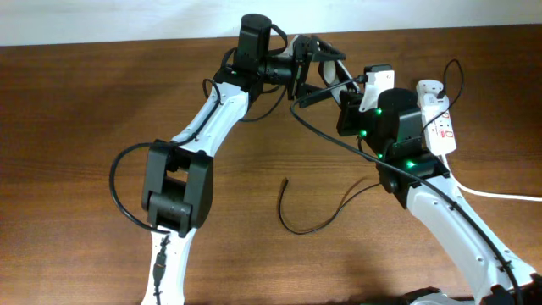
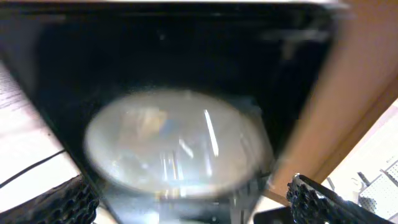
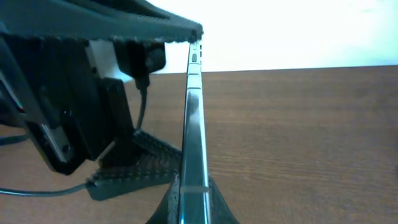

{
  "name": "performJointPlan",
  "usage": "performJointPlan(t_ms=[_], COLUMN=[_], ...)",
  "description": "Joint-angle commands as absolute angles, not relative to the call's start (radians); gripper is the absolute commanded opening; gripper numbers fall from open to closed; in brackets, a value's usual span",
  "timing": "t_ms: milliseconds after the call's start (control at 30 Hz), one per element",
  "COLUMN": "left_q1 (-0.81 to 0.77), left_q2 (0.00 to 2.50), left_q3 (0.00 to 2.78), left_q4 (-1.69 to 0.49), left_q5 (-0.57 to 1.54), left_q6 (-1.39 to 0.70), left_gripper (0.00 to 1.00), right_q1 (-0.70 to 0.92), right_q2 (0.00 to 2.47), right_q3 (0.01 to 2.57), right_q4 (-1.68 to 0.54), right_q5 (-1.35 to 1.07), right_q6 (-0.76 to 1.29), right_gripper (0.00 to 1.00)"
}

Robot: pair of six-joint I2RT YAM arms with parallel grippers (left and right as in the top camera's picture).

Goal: Plug charger to phone and switch on socket

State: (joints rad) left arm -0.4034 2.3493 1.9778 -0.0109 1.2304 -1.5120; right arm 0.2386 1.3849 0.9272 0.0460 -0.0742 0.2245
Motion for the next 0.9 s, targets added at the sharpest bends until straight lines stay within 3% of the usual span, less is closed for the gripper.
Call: performJointPlan(t_ms=[0,267,433,533,700,867], left_q1=[-0.415,-0.375,-0.311,-0.28,-0.23,-0.204], left_q2=[2.356,2.356,2.356,2.356,2.356,2.356], left_q3=[1.992,1.992,1.992,1.992,1.992,1.992], left_q4=[-0.008,0.016,0.076,0.119,0.24,0.286], left_q5=[1.253,1.287,1.335,1.355,1.358,1.303], left_q6=[-1.51,-1.51,-1.514,-1.514,-1.514,-1.514], left_gripper=[0.99,0.99,0.99,0.99,0.99,0.99], right_q1=[0.25,0.179,0.138,0.119,0.101,0.101], right_q2=[1.381,1.381,1.381,1.381,1.381,1.381], right_q3=[0.949,0.949,0.949,0.949,0.949,0.949], right_q4=[0.072,0.075,0.075,0.077,0.223,0.232], right_q5=[-0.118,-0.118,-0.123,-0.14,-0.428,-0.487], right_q6=[0.218,0.226,0.367,0.528,0.877,1.211], right_gripper=[0.04,0.04,0.04,0.04,0.04,0.04])
